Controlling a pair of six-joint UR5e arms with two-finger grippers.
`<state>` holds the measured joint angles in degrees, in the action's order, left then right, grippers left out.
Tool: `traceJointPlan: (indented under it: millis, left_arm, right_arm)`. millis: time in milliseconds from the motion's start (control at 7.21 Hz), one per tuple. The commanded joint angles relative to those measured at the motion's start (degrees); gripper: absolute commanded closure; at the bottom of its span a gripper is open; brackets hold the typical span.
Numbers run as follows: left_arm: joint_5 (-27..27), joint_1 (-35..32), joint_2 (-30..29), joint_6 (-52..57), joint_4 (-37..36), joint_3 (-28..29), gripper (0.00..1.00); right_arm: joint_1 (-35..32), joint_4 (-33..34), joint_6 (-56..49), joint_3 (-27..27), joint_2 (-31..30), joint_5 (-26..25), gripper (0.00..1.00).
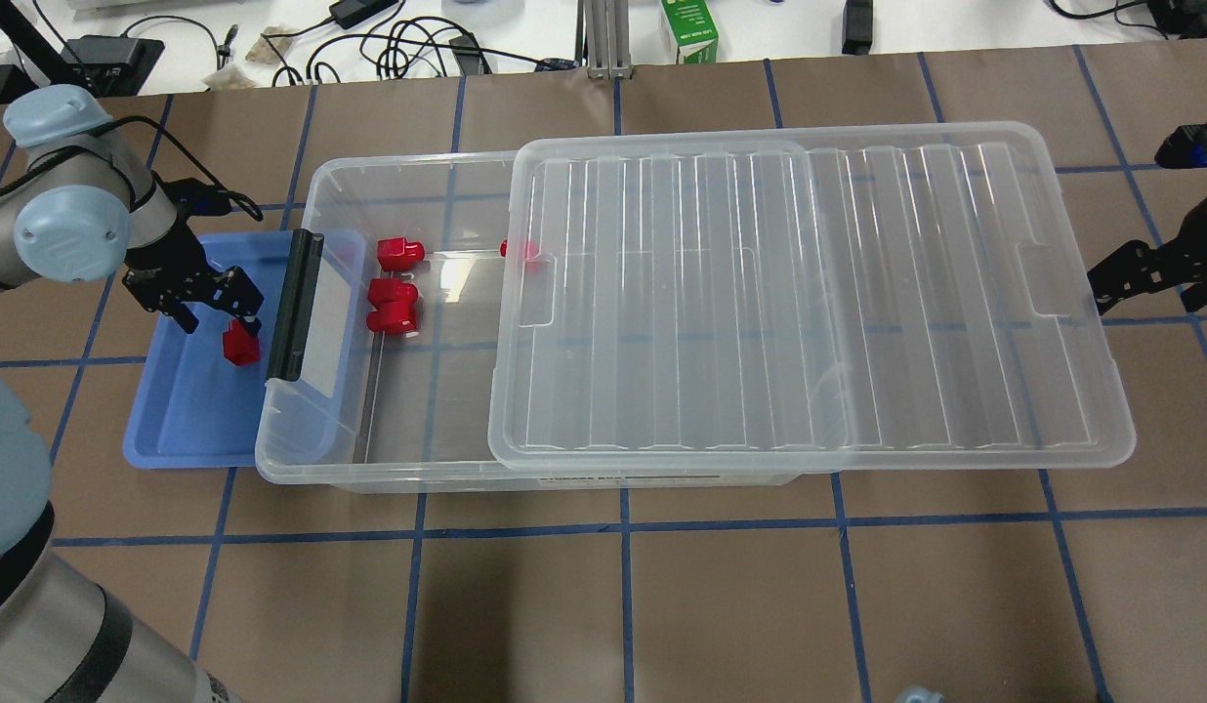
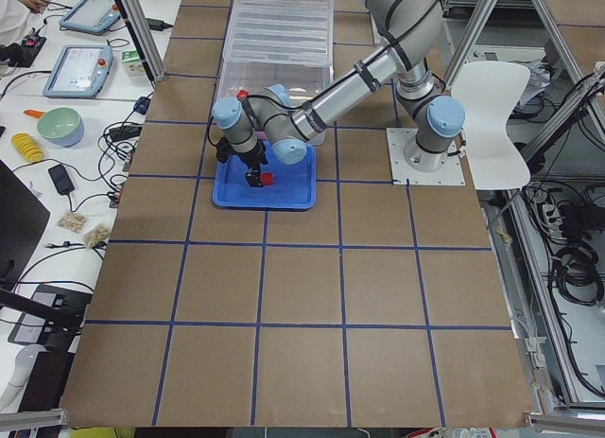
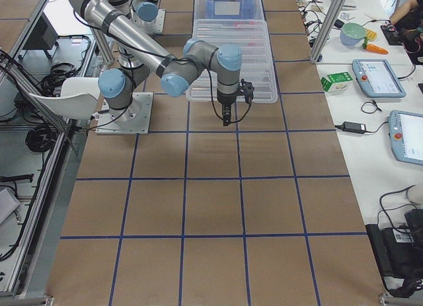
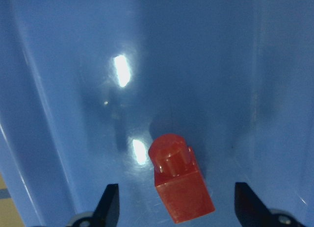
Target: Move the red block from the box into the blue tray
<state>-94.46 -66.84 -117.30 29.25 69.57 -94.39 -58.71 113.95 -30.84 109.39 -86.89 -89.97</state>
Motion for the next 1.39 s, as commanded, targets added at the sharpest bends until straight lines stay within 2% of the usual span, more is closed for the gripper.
traceJointPlan:
  millis: [0, 277, 832, 971, 1109, 1248]
  left_arm:
    - [0.15, -0.48, 3.37, -0.33, 1.35, 0.96, 0.00]
    - [0.24, -2.75, 8.46, -5.04, 3.28, 1.22, 0.00]
    - [0.41, -14.87, 18.40, -20.95, 16.34, 5.79, 0.00]
    - [0.67, -17.07, 20.51, -22.47, 19.26, 5.80, 0.00]
    - [2.77, -18.83, 22.18, -23.87, 20.51, 5.36, 0.00]
    - [2.53, -20.07, 23.42, -26.41, 20.69, 4.66, 0.00]
  right_arm:
    - [-3.15, 0.04, 4.53, -0.06, 0.05, 0.41, 0.00]
    - [-7.19, 0.13, 10.67, -0.06, 0.14, 0.32, 0.00]
    - [-14.56, 0.22, 18.69, 0.30, 0.05, -0.47, 0.00]
    - [-16.94, 0.22, 23.23, 0.30, 0.40, -0.38, 0.00]
    - [-18.53, 0.30, 26.50, 0.21, 0.67, -0.21, 0.00]
    - [-20.55, 1.35, 28.70, 0.30, 0.76, 0.05, 0.00]
